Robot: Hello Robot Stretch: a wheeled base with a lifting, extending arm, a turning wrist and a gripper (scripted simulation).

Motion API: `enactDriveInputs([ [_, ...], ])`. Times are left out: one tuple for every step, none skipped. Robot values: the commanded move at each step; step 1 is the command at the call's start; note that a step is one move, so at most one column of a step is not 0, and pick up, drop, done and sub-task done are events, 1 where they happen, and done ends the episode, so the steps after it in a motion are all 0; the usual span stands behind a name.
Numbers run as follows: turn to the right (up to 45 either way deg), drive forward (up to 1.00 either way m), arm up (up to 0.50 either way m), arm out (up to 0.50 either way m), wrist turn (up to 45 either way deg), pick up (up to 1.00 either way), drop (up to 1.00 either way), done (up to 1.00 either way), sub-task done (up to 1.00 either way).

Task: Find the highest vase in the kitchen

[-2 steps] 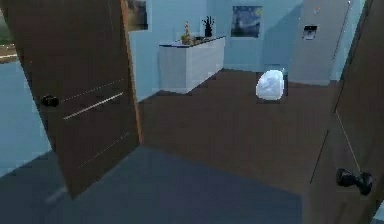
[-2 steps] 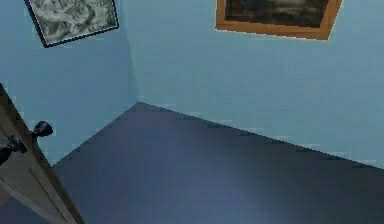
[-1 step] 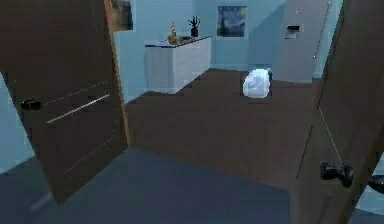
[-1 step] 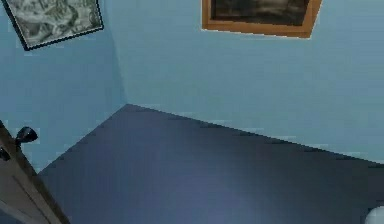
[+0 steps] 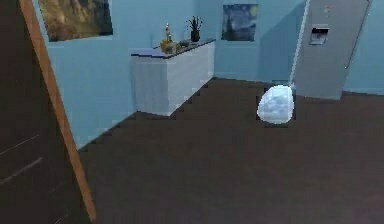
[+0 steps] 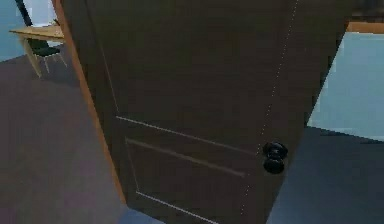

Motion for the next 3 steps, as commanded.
enactDriveInputs([
  [3.0, 0.00, 0.00, 0.00, 0.0, 0.00, 0.00, 0.00, 0.00],
  [0.0, 0.10, 0.00, 0.00, 0.0, 0.00, 0.00, 0.00, 0.00],
  [36.0, 0.00, 0.00, 0.00, 0.0, 0.00, 0.00, 0.00, 0.00],
])
